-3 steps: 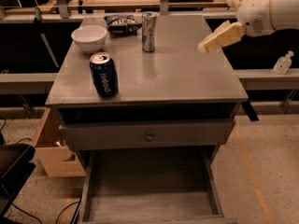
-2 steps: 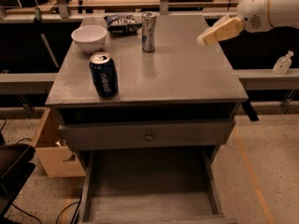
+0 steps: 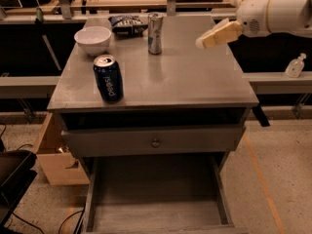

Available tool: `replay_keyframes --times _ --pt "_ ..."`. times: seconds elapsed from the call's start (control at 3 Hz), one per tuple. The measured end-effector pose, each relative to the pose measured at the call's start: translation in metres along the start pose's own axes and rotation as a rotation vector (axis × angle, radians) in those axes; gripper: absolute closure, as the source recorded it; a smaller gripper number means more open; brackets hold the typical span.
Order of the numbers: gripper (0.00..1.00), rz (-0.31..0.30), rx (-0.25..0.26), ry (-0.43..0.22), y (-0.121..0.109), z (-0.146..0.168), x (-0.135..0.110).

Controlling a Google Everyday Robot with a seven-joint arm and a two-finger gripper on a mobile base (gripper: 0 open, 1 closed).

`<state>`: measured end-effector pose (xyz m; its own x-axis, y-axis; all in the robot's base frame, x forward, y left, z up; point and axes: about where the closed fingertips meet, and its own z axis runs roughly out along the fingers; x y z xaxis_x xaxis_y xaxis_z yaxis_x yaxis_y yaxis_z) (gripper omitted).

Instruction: Knock redbull can over

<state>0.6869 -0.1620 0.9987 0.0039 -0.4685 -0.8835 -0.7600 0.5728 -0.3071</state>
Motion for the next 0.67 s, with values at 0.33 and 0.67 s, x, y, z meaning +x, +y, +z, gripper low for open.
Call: replay_keyframes --times 0.33,0.67 --pt "0.0 0.09 -0.047 -0.097 0.003 0.054 -0.005" --pt "0.0 0.132 -0.074 -0.171 0.005 0.096 -0.006"
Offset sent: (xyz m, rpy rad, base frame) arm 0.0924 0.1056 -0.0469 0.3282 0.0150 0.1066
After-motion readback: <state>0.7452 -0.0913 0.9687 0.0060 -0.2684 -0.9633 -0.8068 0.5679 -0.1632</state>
